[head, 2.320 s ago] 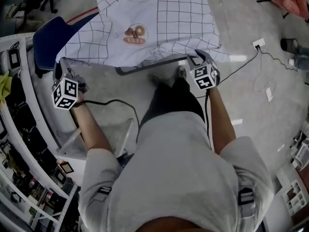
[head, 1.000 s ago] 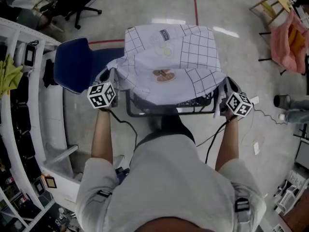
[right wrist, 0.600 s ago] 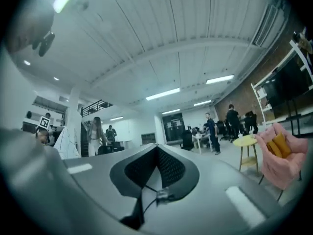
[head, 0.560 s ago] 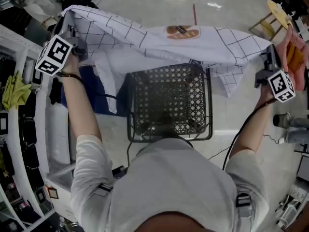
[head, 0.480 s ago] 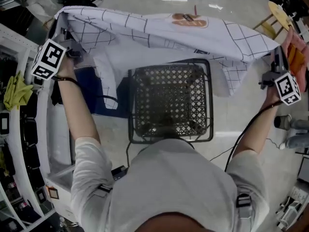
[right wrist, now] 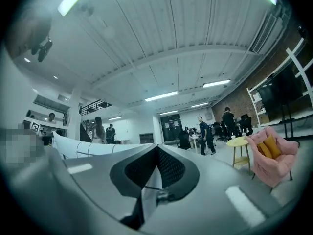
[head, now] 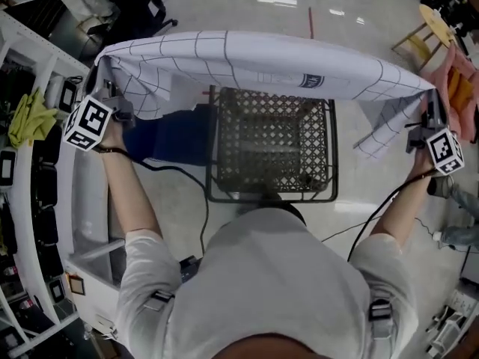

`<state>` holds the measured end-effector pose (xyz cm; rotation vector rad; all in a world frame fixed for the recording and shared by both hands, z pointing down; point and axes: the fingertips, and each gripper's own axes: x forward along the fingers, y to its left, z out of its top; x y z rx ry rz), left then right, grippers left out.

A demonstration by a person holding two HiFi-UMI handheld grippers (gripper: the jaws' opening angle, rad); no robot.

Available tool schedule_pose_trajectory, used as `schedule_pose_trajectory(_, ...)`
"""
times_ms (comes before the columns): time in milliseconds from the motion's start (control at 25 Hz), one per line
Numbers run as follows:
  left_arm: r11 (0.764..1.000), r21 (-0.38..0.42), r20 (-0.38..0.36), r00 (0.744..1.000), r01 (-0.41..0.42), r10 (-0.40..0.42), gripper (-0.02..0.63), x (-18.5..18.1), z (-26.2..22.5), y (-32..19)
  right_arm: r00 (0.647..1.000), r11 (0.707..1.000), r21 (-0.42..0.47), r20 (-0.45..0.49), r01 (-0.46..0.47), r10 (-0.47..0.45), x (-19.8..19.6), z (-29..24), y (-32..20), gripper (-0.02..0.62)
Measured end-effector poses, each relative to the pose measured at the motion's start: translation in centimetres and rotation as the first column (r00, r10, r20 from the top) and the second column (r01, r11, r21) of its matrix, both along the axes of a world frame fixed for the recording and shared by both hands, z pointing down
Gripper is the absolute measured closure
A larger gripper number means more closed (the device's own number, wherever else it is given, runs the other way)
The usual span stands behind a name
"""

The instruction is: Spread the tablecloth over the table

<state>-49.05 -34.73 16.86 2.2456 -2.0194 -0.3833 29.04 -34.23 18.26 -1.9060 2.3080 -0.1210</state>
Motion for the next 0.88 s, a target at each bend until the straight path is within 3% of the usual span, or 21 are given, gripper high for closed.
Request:
schedule_pose_trajectory(240, 0.991, -0.123, -0.034, 0.998, -0.057, 0.053, 0.58, -1.3, 9.5, 10.2, 0.999, 0.994, -0.104, 0.046, 0.025, -0.02, -1.1, 6.0, 8.2, 0.588)
schedule_pose_trajectory(440, 0.955, -0.295, -0.031, 0.999, -0.043, 0.036, 0.58, -0.8, 19.4, 17.1, 0.999, 0.968, -0.252, 0.053, 0.004, 0.009, -0.7, 13.4, 14.2, 0.589)
schedule_pose_trajectory(600, 0.921, -0.389, 0.029, 1.0, 0.019, -0.009, 0.58, 1.8, 25.9, 21.4, 1.0, 0.95, -0.312, 0.008, 0.015, -0.014, -1.1, 18.7, 17.8, 0.589)
schedule_pose_trajectory(760, 0.885, -0.46, 0.119, 0.993, 0.074, -0.021, 0.58, 4.2, 29.5, 25.7, 0.994, 0.937, -0.349, -0.097, 0.019, -0.057, -3.6, 20.9, 20.5, 0.588)
schedule_pose_trajectory(880, 0.877, -0.474, 0.161, 0.987, 0.082, -0.005, 0.58, 6.4, 30.9, 30.0, 0.986, 0.936, -0.349, -0.137, 0.043, -0.096, -5.0, 22.1, 24.6, 0.589)
